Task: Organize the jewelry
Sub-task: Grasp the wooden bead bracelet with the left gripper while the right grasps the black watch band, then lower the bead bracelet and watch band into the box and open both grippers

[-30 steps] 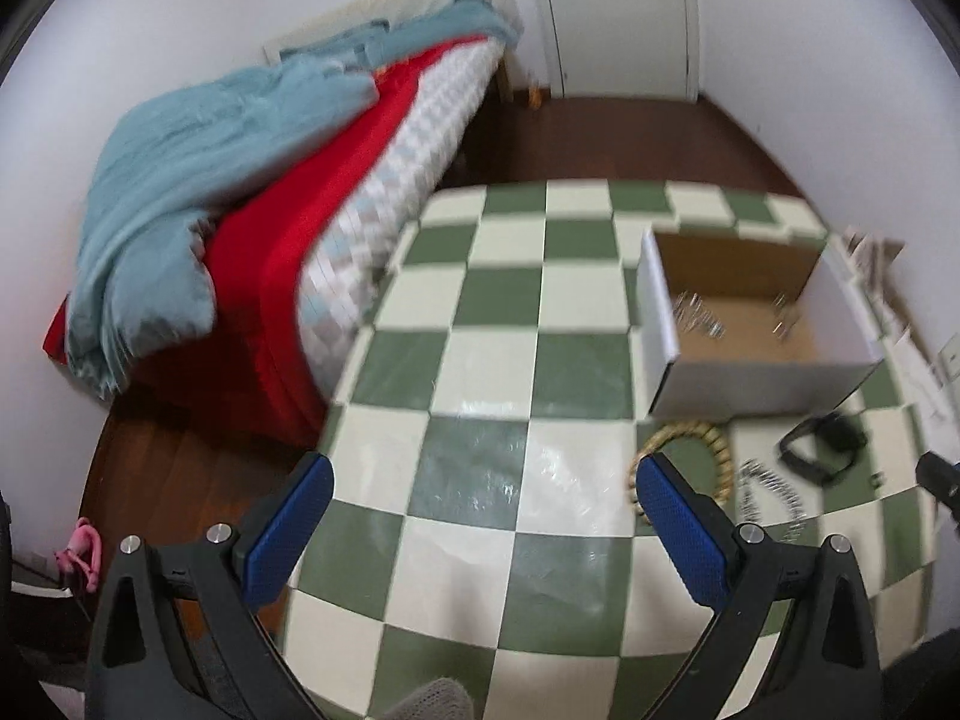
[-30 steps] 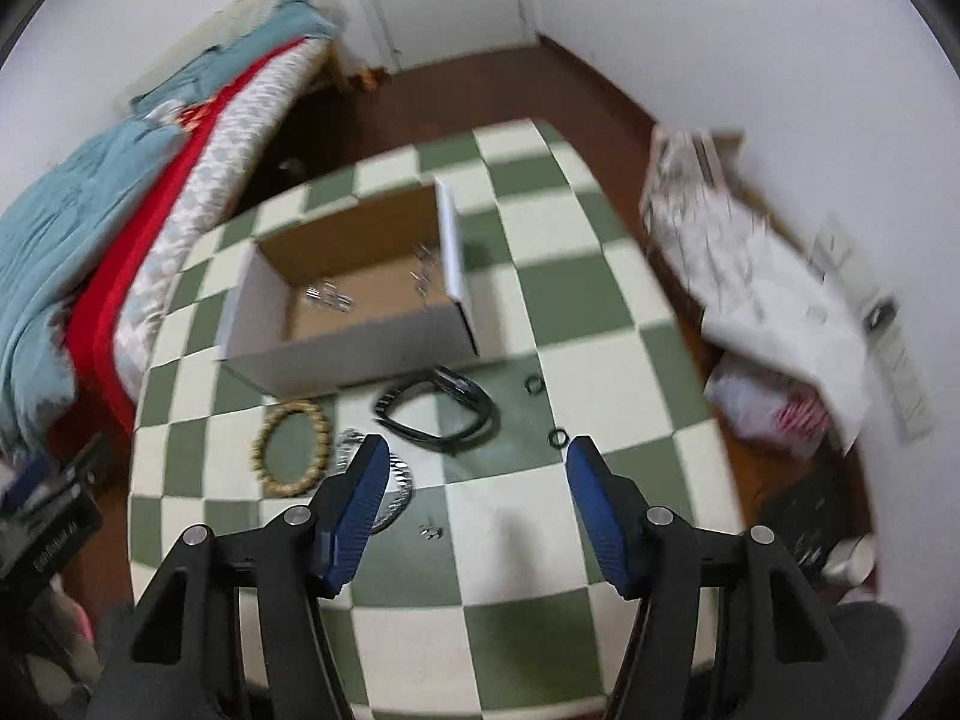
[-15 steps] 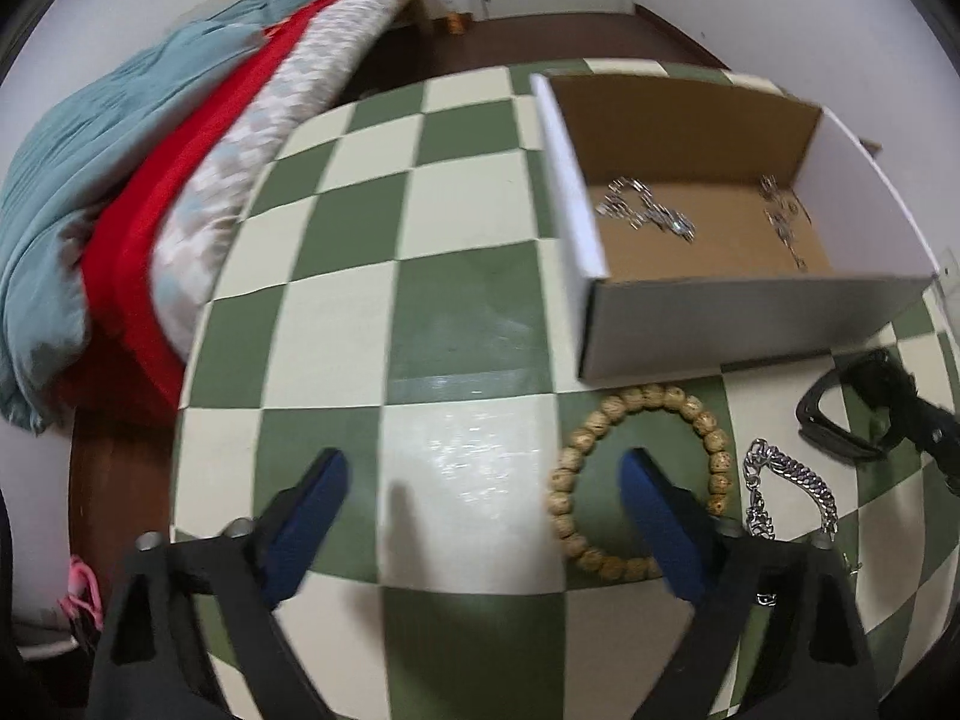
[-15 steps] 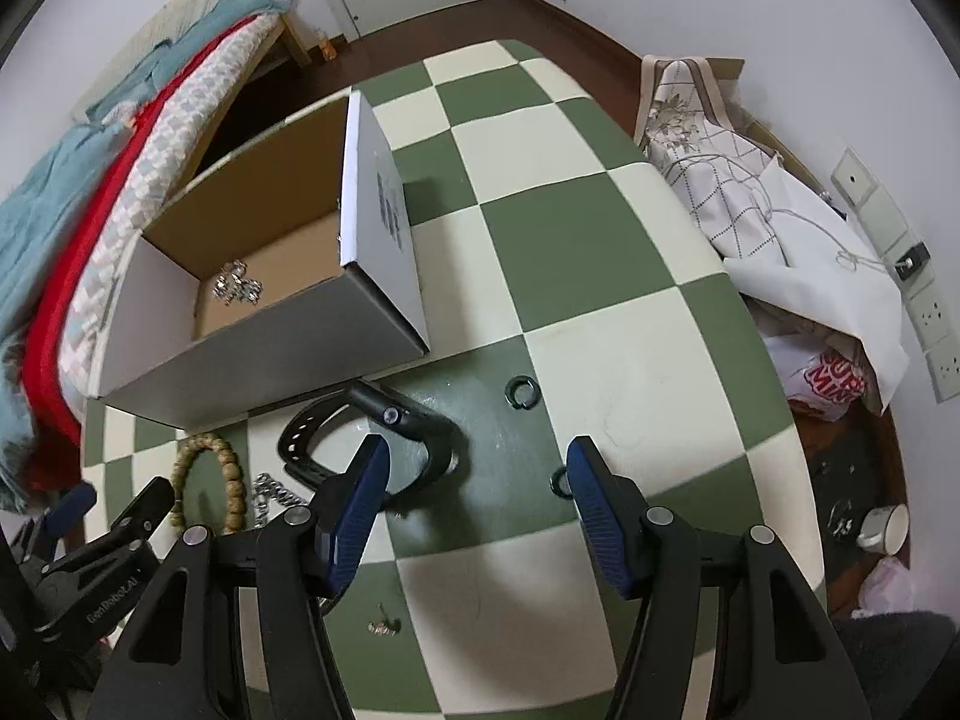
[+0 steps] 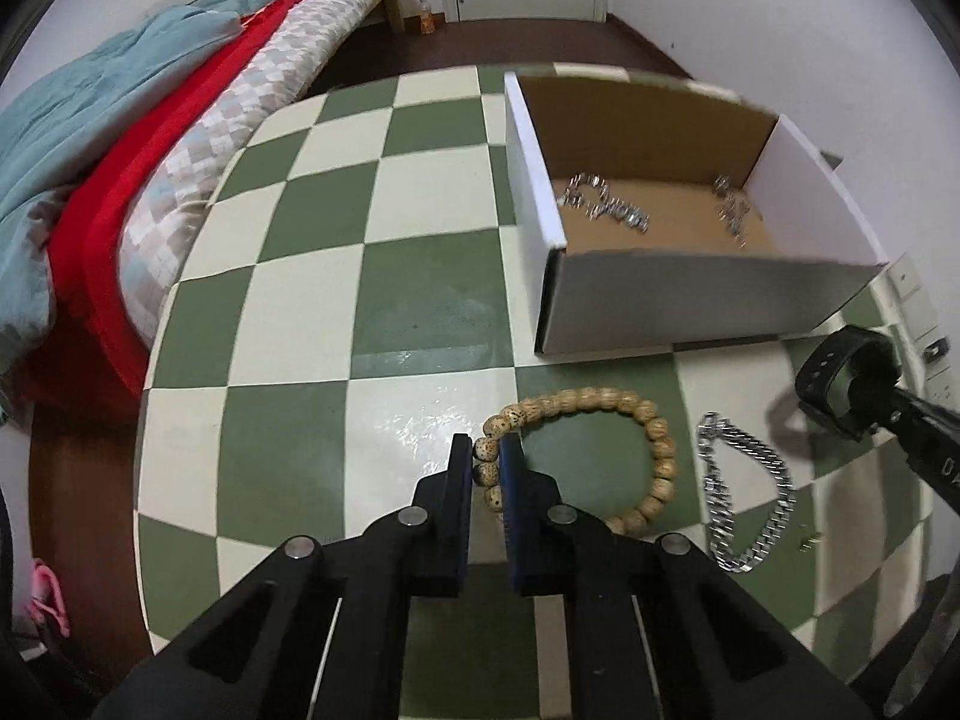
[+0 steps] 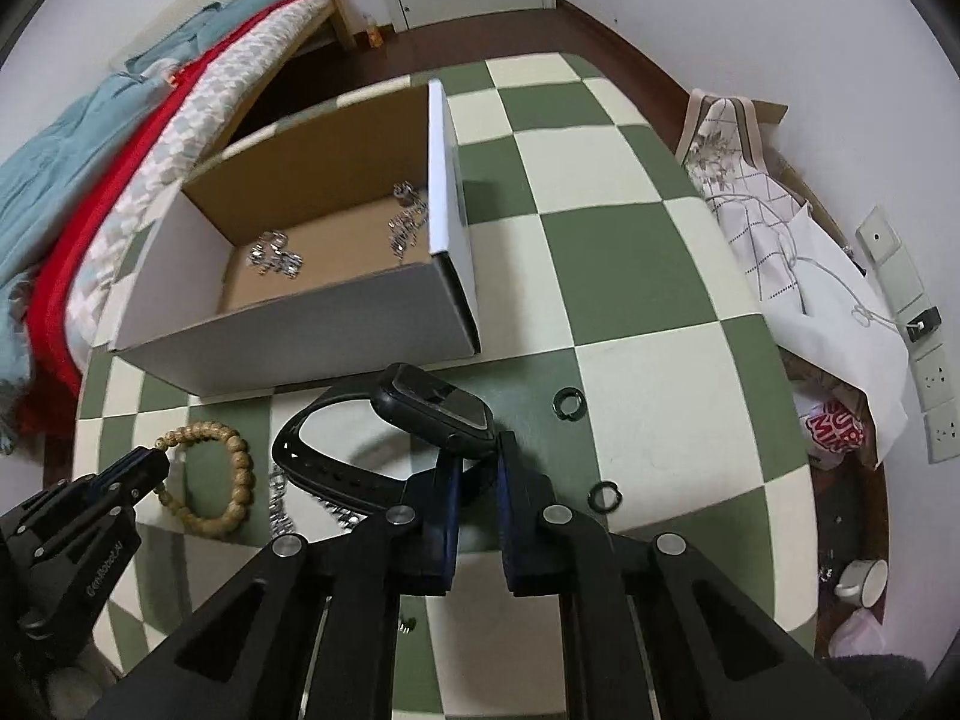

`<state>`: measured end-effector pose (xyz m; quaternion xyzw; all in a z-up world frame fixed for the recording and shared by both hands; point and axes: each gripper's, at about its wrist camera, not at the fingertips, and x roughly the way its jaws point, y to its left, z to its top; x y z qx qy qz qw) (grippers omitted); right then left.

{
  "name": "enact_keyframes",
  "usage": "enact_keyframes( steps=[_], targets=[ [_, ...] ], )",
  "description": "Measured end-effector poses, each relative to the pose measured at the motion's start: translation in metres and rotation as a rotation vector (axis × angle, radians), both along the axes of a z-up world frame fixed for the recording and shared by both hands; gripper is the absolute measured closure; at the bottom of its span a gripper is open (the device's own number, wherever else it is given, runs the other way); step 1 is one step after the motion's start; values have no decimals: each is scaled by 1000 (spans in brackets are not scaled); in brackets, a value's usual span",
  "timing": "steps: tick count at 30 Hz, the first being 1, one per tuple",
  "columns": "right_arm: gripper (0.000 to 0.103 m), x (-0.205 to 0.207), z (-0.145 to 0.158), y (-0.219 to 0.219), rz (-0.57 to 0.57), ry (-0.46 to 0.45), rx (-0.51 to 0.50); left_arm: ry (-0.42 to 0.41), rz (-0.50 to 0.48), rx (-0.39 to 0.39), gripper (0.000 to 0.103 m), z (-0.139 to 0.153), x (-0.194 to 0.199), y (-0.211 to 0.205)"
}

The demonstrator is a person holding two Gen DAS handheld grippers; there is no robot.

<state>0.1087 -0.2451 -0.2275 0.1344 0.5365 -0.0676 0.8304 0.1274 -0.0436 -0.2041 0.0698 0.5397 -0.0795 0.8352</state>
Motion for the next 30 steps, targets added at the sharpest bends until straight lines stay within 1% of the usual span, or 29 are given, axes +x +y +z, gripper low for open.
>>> enact_keyframes(
  steps=[4, 9, 14, 17, 24, 30],
  targets=[
    [92, -9, 20, 1, 11, -26, 17, -34, -17, -45, 97, 27, -6, 1],
    [92, -13, 55, 2, 36, -76, 31, -81, -61, -122, 97, 71, -5, -5],
    [92, -4, 88, 3, 52, -122, 41, -114, -99, -202, 97, 115, 13, -12],
    [92, 5, 99, -1, 46, -141, 48, -115, -121, -233, 97, 130, 30, -20],
    [92, 28, 108, -19, 2, -144, 48, -72, -164, -249, 97, 134, 74, -51],
    [92, 50, 98, -31, -9, -108, 69, -24, -180, -227, 97, 118, 97, -72]
  ],
)
